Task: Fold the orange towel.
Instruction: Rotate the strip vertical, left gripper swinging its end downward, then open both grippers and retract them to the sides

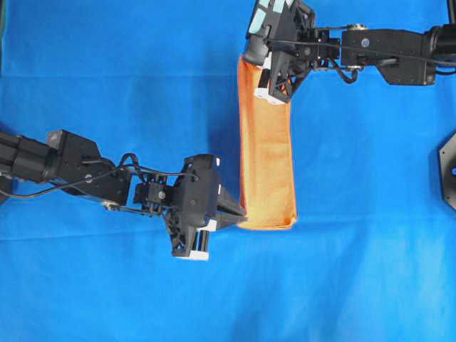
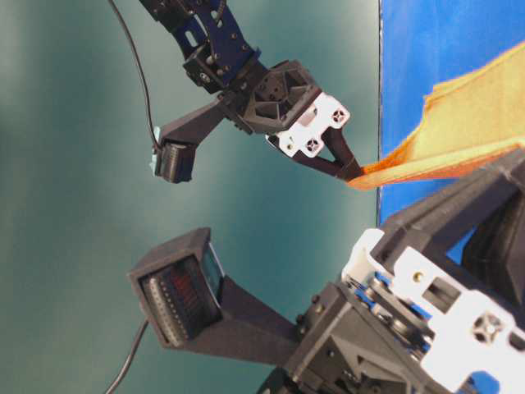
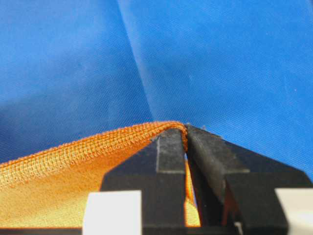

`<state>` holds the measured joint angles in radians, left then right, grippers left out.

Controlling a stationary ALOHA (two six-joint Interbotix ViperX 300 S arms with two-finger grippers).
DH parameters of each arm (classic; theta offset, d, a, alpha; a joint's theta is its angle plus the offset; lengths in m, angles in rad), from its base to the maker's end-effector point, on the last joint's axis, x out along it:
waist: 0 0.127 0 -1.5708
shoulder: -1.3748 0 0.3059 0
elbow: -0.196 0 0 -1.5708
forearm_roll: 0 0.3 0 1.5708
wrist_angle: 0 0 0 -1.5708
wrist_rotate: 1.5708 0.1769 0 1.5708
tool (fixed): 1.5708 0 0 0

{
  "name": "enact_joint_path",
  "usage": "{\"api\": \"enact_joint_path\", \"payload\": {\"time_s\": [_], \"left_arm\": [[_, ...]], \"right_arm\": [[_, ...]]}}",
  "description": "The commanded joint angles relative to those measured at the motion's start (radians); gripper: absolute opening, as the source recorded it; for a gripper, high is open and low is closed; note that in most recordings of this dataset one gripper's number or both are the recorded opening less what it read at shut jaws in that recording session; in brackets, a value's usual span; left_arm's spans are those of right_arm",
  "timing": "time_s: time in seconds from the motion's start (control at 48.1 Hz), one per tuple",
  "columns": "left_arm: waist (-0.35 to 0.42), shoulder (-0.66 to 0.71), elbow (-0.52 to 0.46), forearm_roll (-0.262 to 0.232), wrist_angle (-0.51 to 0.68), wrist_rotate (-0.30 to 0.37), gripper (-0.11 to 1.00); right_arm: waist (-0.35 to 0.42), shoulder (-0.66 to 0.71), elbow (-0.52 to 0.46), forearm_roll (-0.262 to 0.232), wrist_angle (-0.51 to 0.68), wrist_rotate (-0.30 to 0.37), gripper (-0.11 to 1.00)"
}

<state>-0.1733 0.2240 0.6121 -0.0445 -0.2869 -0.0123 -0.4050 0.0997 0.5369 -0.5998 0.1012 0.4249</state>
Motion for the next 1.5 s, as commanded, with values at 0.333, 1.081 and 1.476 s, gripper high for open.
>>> {"api": "enact_joint_path", "payload": {"time_s": [0.333,1.081,1.476], "left_arm": [[-0.025,-0.014,-0.014,0.003,-0.011,-0.002,0.23],[-0.037,-0.319,0.117,0.005,0.388,-0.003,0.81],[0.025,-0.614,0.38,0.006,0.189,-0.002,0.8]], "right_arm": [[-0.008,-0.018,-0.014,-0.002,-0.035,-0.002,0.14],[0.003,-0.152,0.064,0.026,0.034,0.012,0.61],[0.094,-0.457,0.331,0.08,-0.115,0.101,0.61]]}}
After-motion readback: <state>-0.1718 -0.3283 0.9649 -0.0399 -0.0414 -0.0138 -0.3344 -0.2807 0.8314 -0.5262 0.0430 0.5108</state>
